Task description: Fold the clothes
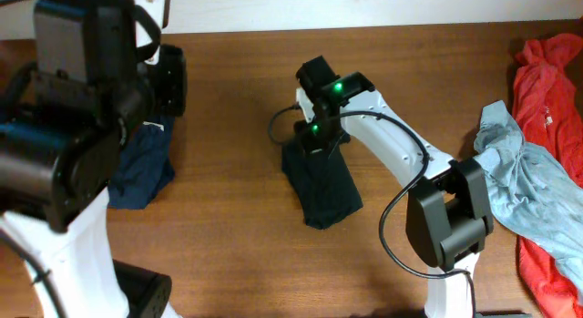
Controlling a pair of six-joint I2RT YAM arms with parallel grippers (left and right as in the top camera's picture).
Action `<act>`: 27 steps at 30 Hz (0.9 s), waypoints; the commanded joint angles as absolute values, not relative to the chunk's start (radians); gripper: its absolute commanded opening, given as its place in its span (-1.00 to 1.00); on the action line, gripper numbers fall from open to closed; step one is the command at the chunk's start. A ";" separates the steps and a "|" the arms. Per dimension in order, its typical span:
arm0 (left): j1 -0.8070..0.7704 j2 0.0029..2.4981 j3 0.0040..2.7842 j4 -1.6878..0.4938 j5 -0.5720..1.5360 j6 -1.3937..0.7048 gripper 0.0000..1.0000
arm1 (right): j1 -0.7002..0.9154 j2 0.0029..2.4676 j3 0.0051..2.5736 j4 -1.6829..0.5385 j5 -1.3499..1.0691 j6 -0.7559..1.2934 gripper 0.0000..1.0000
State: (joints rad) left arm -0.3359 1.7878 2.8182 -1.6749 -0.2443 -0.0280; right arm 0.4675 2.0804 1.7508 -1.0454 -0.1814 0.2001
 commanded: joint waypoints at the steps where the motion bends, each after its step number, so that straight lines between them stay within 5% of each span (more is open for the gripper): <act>1: -0.331 1.845 2.815 -1.680 -0.259 -0.041 -0.11 | 0.484 2.113 1.759 -1.015 -0.178 0.249 -0.92; 7: -0.328 1.917 2.815 -1.672 -0.259 -0.041 -0.11 | 0.507 2.212 1.757 -1.022 -0.325 0.284 -0.92; 12: -0.286 1.971 2.815 -1.667 -0.258 -0.041 -0.10 | 0.531 2.194 1.758 -1.052 -0.594 0.086 -0.91; 22: -0.180 2.131 2.815 -1.662 0.117 0.017 -0.13 | 0.413 1.978 1.759 -1.206 -0.383 0.015 -0.92; 25: -0.187 2.199 2.815 -1.665 0.303 0.119 -0.55 | 0.369 1.964 1.759 -1.279 -0.287 0.015 -0.92; 27: -0.202 2.256 2.815 -1.672 0.384 0.193 -0.66 | 0.342 1.971 1.757 -1.322 -0.245 0.019 -0.92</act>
State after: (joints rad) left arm -0.1833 2.1834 2.8162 -1.6642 0.1501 0.0593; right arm 0.3683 1.9663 1.7535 -1.2953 -0.3637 0.0357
